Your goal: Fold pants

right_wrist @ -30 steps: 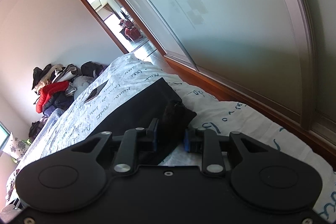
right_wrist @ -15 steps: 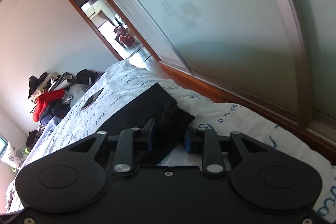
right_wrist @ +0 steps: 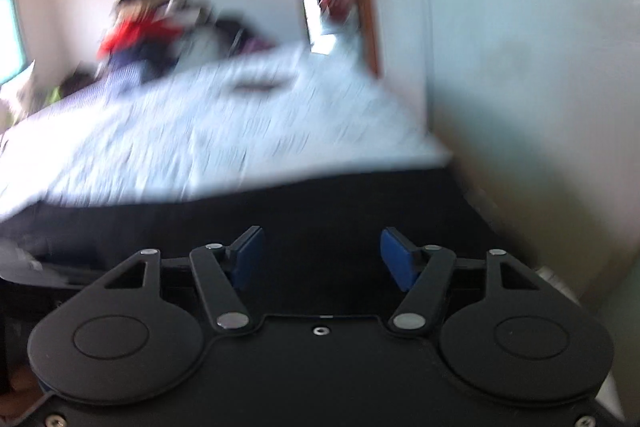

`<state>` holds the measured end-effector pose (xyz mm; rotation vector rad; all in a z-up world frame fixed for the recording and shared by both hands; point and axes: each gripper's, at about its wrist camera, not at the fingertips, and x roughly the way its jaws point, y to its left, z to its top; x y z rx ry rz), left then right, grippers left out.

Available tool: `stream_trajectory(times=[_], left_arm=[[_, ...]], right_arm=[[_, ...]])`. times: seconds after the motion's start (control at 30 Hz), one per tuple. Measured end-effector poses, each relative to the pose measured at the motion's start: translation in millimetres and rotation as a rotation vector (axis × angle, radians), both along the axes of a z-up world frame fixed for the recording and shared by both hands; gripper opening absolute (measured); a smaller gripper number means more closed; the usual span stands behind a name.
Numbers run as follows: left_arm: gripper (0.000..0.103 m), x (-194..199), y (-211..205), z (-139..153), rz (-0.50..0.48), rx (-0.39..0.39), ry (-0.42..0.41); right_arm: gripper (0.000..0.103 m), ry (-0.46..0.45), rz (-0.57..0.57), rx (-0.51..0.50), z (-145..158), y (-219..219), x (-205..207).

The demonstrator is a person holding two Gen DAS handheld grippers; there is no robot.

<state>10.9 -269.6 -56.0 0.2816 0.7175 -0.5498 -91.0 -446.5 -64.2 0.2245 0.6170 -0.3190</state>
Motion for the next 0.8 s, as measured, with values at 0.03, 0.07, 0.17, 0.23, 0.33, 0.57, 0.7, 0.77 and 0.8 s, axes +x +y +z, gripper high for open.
stream_trajectory(times=[0.03,0.07,0.17,0.23,0.33,0.57,0.7,0.77,0.8], left_arm=[[0.094,-4,2,1,-0.013,0.001,-0.009],[0.092,-6,5,4,-0.029,-0.008,-0.007],[0.093,1,8,15,-0.010,-0.064,-0.023],[0.094,15,2,17,0.071,-0.066,-0.030],[0.097,39,-9,9,0.104,-0.028,0.083],[0.098,29,-5,14,0.059,-0.014,0.014],[0.099,25,-10,7,0.032,0.000,0.011],[0.101,20,-18,-2,0.022,0.018,-0.027],[0.101,14,-18,-3,0.026,0.017,-0.061]], right_arm=[[0.065,0.032,0.027,-0.061,-3,8,-3],[0.065,0.046,0.034,-0.100,-2,13,-8],[0.065,-0.013,-0.006,-0.073,14,11,-18],[0.065,-0.043,-0.015,-0.061,21,4,-12],[0.065,-0.008,0.012,-0.080,19,-5,18],[0.065,-0.040,-0.090,-0.086,24,-24,14],[0.071,-0.161,-0.358,0.030,20,-44,-62],[0.072,-0.227,-0.450,0.202,6,-58,-97],[0.072,-0.262,-0.474,0.293,-2,-63,-111]])
